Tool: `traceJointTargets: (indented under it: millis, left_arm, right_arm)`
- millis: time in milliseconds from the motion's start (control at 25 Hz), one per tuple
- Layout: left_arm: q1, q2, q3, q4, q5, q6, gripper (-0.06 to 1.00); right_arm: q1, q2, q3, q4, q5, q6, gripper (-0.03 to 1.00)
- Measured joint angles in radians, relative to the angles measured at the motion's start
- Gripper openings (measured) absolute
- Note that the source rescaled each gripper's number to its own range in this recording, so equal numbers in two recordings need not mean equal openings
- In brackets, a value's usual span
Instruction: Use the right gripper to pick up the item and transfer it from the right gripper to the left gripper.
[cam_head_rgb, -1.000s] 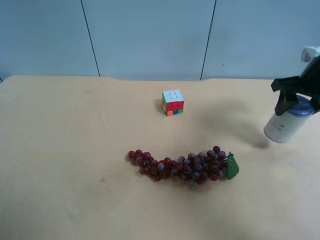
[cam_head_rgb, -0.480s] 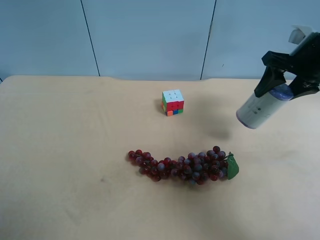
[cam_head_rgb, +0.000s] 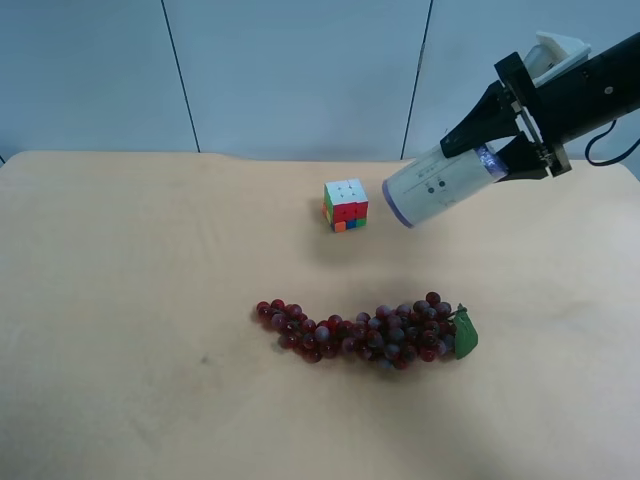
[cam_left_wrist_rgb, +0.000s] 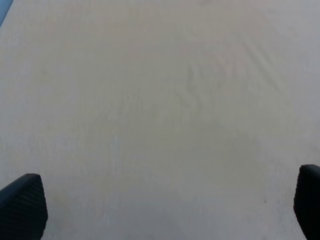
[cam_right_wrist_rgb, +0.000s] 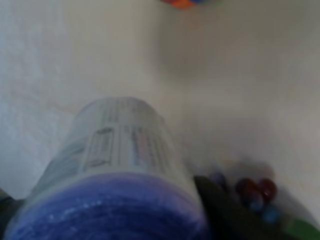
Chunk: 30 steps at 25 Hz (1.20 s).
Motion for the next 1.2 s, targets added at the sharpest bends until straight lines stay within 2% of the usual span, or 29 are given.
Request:
traceJointTargets:
  millis: [160, 440, 720, 840, 1040, 1200]
  left_arm:
    - [0.0, 0.0, 0.0, 0.0, 0.0, 0.006, 1.0]
    - [0.0, 0.0, 0.0, 0.0, 0.0, 0.0, 1.0]
    - [0.0, 0.0, 0.0, 0.0, -0.002, 0.006, 1.0]
    - [0.0, 0.0, 0.0, 0.0, -0.002, 0.0, 1.0]
    - [0.0, 0.0, 0.0, 0.0, -0.002, 0.006, 1.0]
    - [0.0, 0.0, 0.0, 0.0, -0.002, 0.0, 1.0]
  right_arm:
    - [0.0, 0.041, 0.0, 0.1, 0.0, -0.073, 0.0]
    - [0.032, 0.055, 0.0, 0.149, -0.003, -0.123, 0.0]
    - [0.152, 0.069, 0.0, 0.159, -0.002, -0.154, 0.0]
    - [0.197, 0.113, 0.0, 0.21, -0.001, -0.156, 0.0]
    - [0.237, 0.201, 0.0, 0.317, -0.006, -0.178, 0.0]
    - [0.243, 0.24, 0.0, 0.342, -0.006, -0.196, 0.0]
